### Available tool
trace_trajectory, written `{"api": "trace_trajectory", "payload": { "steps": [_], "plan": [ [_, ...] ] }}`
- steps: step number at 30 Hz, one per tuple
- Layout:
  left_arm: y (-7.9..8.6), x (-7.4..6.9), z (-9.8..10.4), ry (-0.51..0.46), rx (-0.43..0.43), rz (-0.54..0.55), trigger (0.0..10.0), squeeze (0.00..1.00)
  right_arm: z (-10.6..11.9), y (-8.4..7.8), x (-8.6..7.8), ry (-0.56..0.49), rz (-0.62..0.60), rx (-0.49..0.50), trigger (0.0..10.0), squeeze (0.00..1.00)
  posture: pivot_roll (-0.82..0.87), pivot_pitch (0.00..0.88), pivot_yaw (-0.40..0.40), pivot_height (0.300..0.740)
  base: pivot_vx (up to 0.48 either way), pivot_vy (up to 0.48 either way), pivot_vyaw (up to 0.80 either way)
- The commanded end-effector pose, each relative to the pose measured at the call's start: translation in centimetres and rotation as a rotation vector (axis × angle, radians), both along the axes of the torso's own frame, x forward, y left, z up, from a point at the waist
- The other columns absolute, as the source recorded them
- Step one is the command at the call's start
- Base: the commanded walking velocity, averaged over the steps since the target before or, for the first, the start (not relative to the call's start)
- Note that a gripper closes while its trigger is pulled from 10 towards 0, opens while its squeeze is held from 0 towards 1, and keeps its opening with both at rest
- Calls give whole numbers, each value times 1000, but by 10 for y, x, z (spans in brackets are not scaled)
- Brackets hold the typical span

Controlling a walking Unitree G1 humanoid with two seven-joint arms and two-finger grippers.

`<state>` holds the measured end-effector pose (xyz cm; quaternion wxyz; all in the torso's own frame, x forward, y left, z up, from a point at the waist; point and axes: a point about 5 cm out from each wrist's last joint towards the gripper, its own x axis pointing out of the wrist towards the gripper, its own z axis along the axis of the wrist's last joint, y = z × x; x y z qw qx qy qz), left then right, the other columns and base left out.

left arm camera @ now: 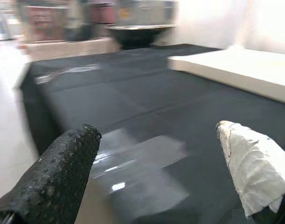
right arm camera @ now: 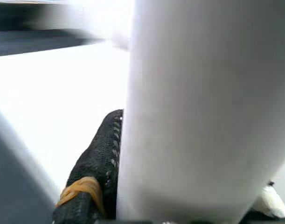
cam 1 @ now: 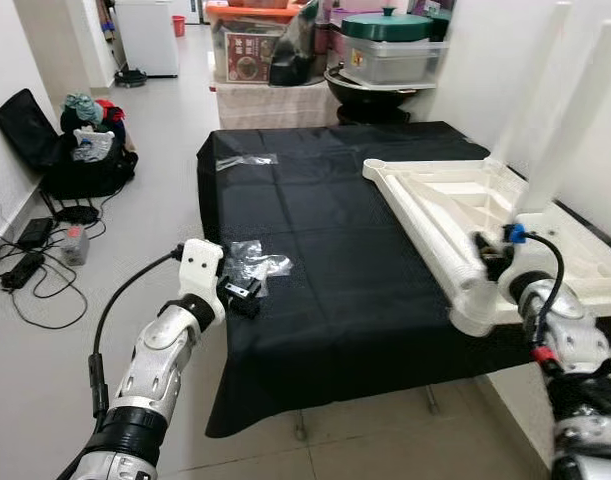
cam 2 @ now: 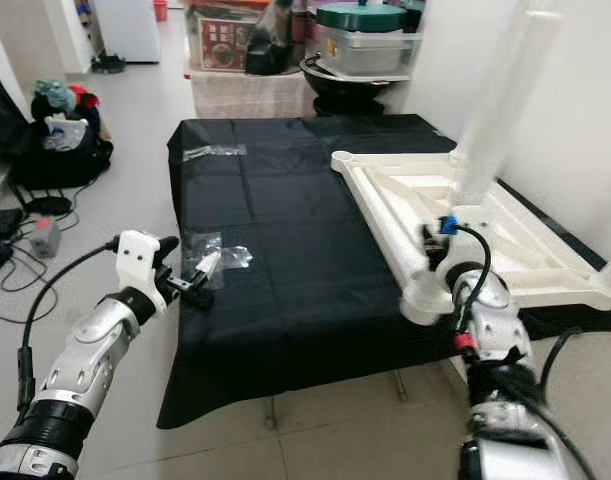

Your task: Building children table

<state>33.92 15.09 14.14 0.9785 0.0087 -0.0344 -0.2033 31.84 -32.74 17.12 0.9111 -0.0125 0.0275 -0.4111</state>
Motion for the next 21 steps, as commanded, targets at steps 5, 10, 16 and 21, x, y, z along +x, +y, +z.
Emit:
{"api": "trace_trajectory", "payload": {
  "steps": [5, 10, 16, 21],
  "plan": [
    [0, -1, 0, 4, -10, 9, 10000, 0, -25, -9, -24, 88, -214, 17, 0, 0, -38, 0, -71, 740, 0, 0, 0],
    [-6, -1, -2, 14, -9, -9, 10000, 0, -25, 38, -5, 61, -27, 55, 0, 0, -39, 0, -64, 740, 0, 0, 0],
    [-2, -2, -2, 17, 1, -6, 10000, 0, -5, 61, 18, -54, 224, 45, 10000, 1000, -16, 0, -63, 740, 0, 0, 0],
    [-2, 0, 3, 6, 4, -11, 10000, 0, 29, 73, 28, -231, 573, 71, 10000, 0, -8, 0, -65, 740, 0, 0, 0]
  ]
}}
